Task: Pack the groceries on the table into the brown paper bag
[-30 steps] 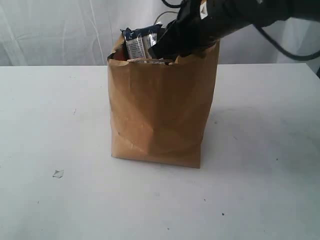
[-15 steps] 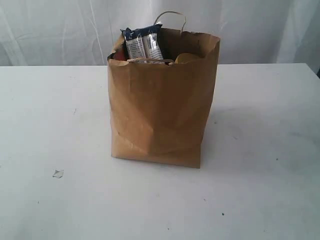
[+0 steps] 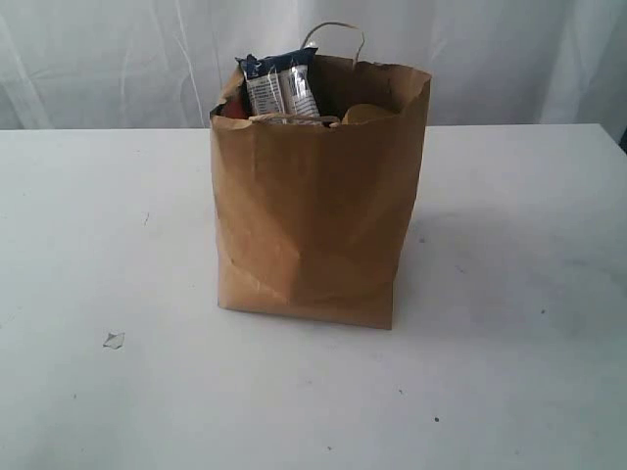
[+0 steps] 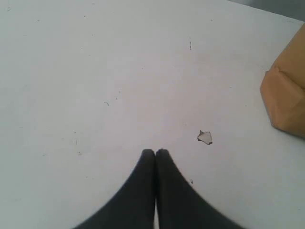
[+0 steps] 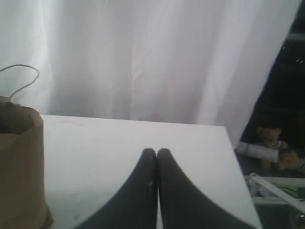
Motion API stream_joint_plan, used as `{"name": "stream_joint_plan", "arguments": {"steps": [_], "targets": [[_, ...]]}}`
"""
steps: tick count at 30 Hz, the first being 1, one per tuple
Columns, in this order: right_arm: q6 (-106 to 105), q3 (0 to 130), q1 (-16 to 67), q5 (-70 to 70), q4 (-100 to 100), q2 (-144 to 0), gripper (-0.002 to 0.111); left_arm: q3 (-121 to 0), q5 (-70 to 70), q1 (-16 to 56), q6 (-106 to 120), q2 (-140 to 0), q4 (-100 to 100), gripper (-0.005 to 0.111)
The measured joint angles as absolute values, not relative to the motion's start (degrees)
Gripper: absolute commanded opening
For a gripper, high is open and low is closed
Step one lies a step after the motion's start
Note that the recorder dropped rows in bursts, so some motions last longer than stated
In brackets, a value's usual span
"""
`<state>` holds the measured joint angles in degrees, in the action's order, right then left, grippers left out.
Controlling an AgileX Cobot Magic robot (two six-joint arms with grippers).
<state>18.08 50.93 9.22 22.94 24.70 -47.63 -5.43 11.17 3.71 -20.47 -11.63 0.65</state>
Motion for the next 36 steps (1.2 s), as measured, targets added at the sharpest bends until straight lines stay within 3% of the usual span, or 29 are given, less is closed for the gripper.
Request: {"name": "stream_joint_plan", "arguments": {"steps": [14,19,27,31,36], "targets": [[20.5,43.8,8.0,24.0,32.3,-2.9,0.000,-5.4,11.2,3.7,-20.5,-11.6,0.6,0.000],[20.5,43.5,8.0,33.3,31.8,-0.1,0.000,-5.4,11.2,3.7,-20.5,-11.6,0.6,0.000],[10.4,41.2,8.0,36.9,22.0,-0.1,0.000,-5.4,11.2,3.7,-20.5,-11.6,0.6,0.000],[11.6,34.2,8.0,41.3,22.0,-0.1,0.000,-5.4,11.2,3.7,-20.5,-11.6,0.6,0.000],[18.9,19.6,8.0,34.5,34.7,-0.2,0.000,-5.4,11.2,3.7,-20.5,-11.6,0.6,0.000]]}}
